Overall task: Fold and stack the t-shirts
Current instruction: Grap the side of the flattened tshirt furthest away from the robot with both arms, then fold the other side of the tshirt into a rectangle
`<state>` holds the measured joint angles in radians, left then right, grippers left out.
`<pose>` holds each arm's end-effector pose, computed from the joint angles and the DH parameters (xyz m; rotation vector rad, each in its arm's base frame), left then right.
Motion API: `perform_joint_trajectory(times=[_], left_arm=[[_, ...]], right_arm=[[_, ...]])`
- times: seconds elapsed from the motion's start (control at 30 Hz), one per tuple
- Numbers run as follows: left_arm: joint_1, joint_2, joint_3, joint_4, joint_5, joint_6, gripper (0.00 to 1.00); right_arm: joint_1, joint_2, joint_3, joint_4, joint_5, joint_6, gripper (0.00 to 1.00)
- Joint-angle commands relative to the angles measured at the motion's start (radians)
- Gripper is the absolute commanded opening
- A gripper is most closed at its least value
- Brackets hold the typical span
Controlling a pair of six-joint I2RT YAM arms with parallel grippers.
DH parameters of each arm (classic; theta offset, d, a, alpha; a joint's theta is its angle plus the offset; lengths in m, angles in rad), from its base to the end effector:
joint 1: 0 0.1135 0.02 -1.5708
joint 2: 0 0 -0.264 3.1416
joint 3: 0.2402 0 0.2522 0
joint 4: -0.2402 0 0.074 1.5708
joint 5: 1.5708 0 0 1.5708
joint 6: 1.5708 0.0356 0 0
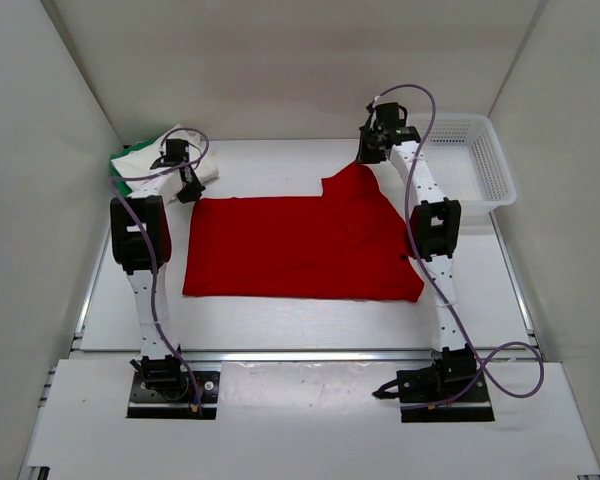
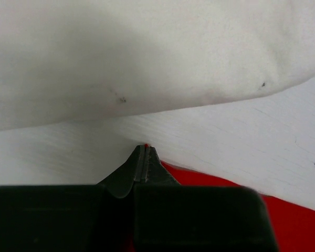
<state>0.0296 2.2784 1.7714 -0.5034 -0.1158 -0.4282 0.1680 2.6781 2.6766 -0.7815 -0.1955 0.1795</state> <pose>0.4927 0.0187 0.1550 -0.6249 2.4935 -0.0004 0.5691 0.1035 0.2143 -0.0829 2.3689 0.3989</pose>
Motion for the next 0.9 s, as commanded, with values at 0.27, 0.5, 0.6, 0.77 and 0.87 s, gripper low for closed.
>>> perform_joint_trajectory(times=[0.27, 0.5, 0.6, 0.77, 0.87], left_arm=[[-0.011, -0.312, -0.205, 0.129, 0.085, -0.047, 0.0], [-0.017, -0.479, -0.371, 0.192, 0.102, -0.056, 0.0], [0.004, -0.514, -0.426, 0.2, 0.146, -0.067, 0.0], [0.016, -0.543, -0.477, 0.206, 0.174, -0.073, 0.0], [0.024, -0.559, -0.501, 0.207, 0.194, -0.087, 0.0]], right_arm=[[0.014, -0.234, -0.011, -0.203, 0.026, -0.023, 0.0], [0.06, -0.426, -0.239, -0.226, 0.119, -0.044, 0.0], [0.103, -0.582, -0.513, -0.1, 0.157, -0.037, 0.0], [0.067, -0.926, -1.07, 0.188, 0.108, 0.012, 0.0], [0.062, -1.046, -1.236, 0.24, 0.133, 0.024, 0.0]])
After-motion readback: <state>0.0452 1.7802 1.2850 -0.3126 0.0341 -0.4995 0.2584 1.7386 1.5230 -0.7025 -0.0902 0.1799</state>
